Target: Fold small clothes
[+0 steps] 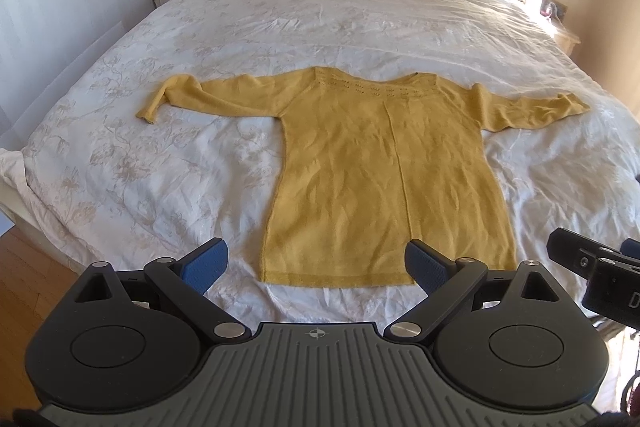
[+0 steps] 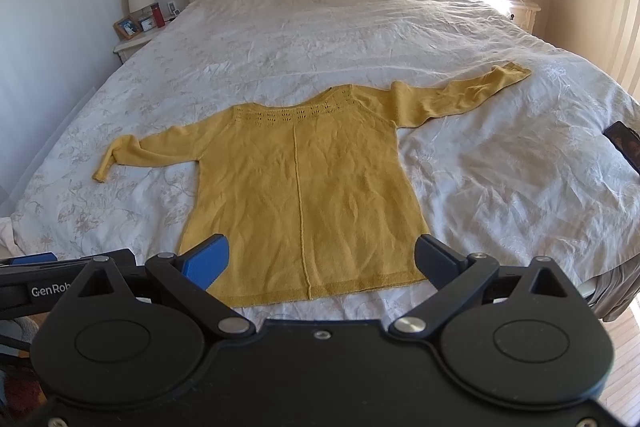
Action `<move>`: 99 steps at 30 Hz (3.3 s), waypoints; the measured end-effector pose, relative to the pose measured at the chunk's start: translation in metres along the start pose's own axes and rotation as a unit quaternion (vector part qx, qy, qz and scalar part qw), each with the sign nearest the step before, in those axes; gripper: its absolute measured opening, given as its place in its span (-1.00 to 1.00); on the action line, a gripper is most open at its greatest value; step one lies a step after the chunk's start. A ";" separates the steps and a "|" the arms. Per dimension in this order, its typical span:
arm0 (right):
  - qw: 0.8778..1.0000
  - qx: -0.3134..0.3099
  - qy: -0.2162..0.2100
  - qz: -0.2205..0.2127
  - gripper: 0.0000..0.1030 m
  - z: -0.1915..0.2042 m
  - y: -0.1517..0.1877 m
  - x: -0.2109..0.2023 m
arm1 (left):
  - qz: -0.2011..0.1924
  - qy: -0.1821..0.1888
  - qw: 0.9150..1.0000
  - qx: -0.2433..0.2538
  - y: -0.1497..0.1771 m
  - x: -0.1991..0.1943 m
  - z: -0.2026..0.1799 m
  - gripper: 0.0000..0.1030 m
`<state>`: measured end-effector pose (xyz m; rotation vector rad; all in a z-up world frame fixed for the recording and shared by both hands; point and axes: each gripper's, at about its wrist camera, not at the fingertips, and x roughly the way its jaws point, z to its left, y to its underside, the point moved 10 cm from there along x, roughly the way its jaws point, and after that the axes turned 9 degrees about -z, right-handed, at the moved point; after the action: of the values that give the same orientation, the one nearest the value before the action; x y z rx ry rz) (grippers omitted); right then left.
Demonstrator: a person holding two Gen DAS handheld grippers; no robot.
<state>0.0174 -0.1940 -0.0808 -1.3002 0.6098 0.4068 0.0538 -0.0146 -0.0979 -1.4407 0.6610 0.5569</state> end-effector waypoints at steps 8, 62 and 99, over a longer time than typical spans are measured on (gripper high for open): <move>1.000 0.005 0.000 0.003 0.93 -0.001 0.001 0.003 | 0.006 -0.001 1.000 0.001 0.001 0.003 0.000 0.88; 0.995 0.034 -0.027 0.095 0.93 -0.023 -0.020 0.142 | 0.077 -0.016 0.997 -0.004 -0.034 0.121 -0.019 0.83; 0.989 -0.013 -0.091 0.113 0.20 -0.031 -0.102 0.363 | 0.063 0.025 0.998 0.011 -0.143 0.351 -0.050 0.09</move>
<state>0.3553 -0.2685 -0.2343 -1.2065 0.6004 0.7140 0.3982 -0.0894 -0.2456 -1.4020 0.8000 0.6108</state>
